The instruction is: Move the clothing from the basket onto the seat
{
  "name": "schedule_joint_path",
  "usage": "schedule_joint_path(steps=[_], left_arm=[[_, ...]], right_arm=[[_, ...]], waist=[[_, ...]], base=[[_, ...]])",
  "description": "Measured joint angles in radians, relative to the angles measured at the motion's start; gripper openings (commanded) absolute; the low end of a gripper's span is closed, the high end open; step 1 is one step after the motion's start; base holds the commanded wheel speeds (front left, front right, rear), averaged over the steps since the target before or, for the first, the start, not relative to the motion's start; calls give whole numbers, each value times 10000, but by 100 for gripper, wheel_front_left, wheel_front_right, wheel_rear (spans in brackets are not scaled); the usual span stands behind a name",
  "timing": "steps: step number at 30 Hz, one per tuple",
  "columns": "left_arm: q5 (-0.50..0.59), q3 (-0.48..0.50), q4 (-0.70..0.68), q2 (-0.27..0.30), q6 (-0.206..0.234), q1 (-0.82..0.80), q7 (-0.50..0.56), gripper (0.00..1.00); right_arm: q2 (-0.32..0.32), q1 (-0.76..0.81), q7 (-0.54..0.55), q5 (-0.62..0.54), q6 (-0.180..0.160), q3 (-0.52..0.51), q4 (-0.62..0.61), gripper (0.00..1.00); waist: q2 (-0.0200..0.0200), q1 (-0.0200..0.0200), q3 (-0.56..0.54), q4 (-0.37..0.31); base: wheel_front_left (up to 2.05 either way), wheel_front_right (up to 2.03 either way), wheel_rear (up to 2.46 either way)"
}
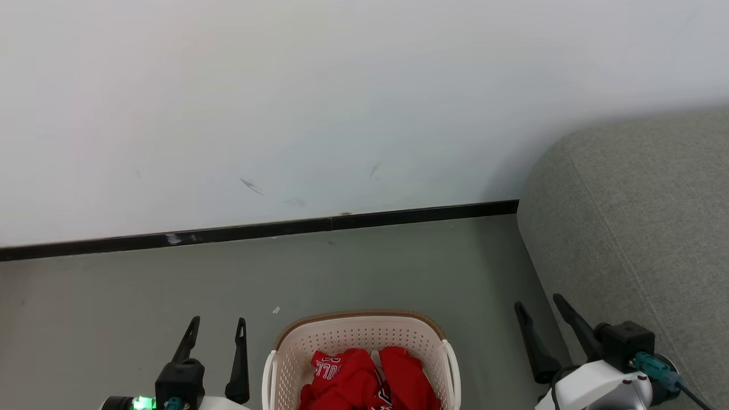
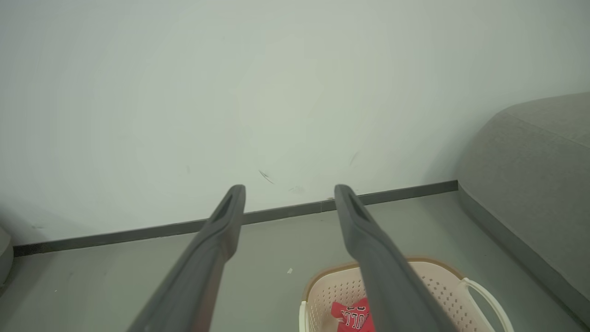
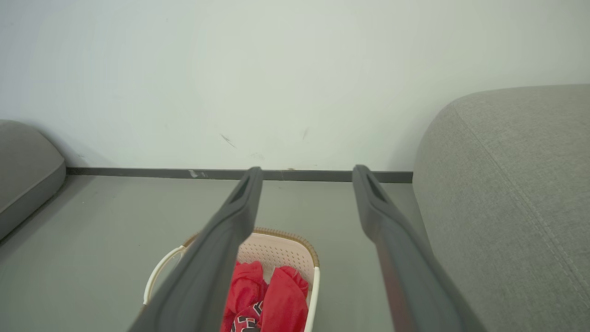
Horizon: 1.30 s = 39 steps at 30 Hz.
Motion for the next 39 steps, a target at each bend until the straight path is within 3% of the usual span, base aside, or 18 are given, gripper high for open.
schedule_joint_path(steps=[39], left_arm=[[153, -169, 548, 23, -105, -400, -2, 100]], right_arm=[[-4, -9, 0, 282, 0, -222, -274, 100]], waist=[[0, -2, 547, -27]], base=[[0, 0, 0]])
